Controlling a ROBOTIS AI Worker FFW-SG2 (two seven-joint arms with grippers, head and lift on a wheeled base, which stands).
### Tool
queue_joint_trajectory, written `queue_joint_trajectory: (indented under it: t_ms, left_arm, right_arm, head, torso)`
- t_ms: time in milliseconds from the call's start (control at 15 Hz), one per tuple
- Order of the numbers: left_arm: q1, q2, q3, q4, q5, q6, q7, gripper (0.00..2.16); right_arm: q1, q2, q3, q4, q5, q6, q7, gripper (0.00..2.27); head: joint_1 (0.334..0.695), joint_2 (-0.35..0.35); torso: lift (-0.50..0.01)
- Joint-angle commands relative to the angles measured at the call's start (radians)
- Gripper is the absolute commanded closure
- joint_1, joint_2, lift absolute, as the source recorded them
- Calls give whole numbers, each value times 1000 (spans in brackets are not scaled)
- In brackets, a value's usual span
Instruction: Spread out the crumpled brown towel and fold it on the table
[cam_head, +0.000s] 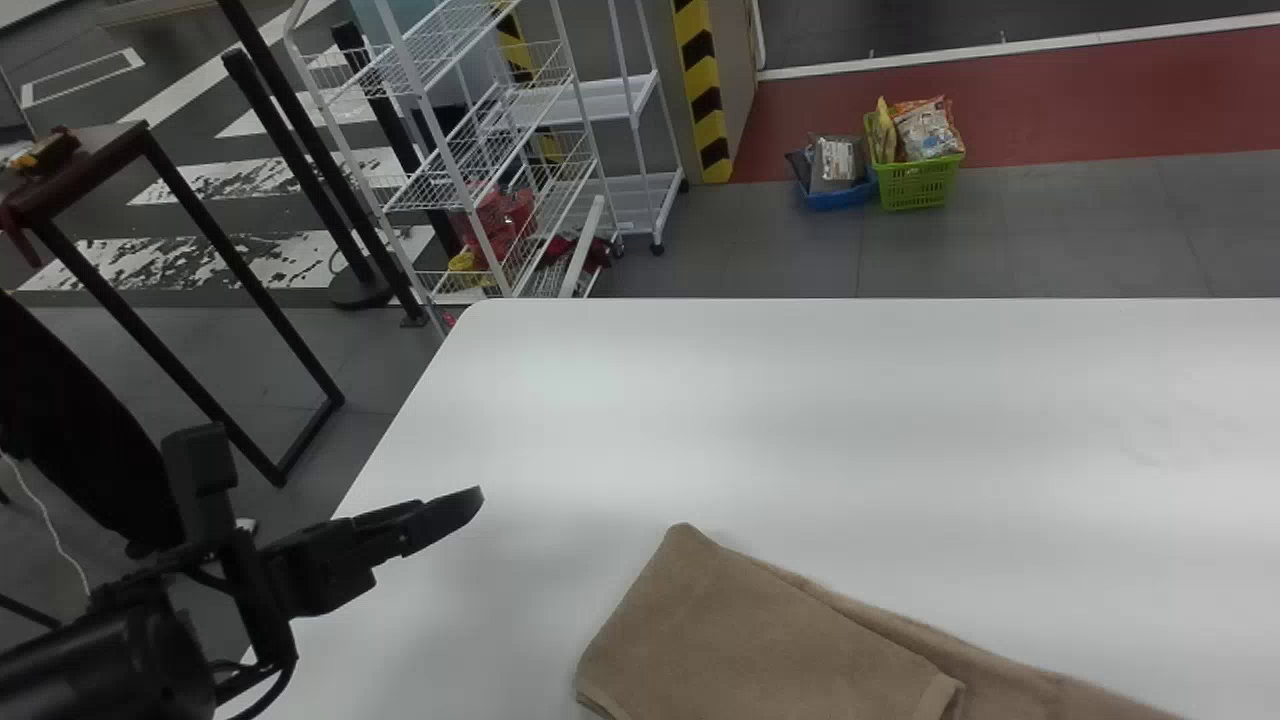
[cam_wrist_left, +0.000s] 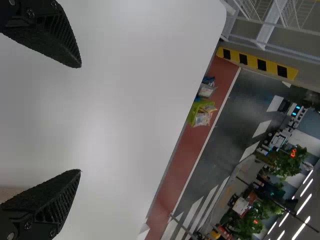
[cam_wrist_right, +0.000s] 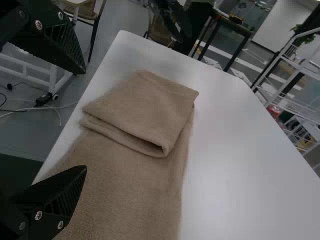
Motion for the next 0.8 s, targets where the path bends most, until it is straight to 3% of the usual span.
queue_joint_trajectory:
  t_ms: [0,200,333,400,533,600,733]
  left_arm:
    - [-1,15,4,16,0,-7,-10,63]
    - [5,15,10,22,1,-34,-19,63]
    - [8,15,30,20,18,-34,-24,63]
    - [7,16,36,22,18,-34,-25,63]
    - [7,21,38,23,18,-34,-24,63]
    - [8,21,36,22,15,-34,-24,63]
    - [10,19,36,20,12,-31,-24,63]
  right_arm:
    - [-3,4,87,0,3,-38,-107,154]
    - [-42,4,165,15,-3,-29,-291,154]
    - [-54,4,173,27,0,35,-341,286]
    - [-51,4,165,46,-3,32,-341,647]
    - [-43,4,142,47,-5,14,-335,1831]
    - [-29,4,133,49,-2,-29,-323,2020]
    - [3,4,114,47,3,-109,-295,2128]
  head:
    - [695,350]
    - [695,350]
    - [695,350]
    - [695,350]
    - [695,350]
    - [695,350]
    - [695,350]
  torso:
    - [-127]
    - [-127]
    - [-127]
    - [-127]
    - [-127]
    - [-127]
    - [-127]
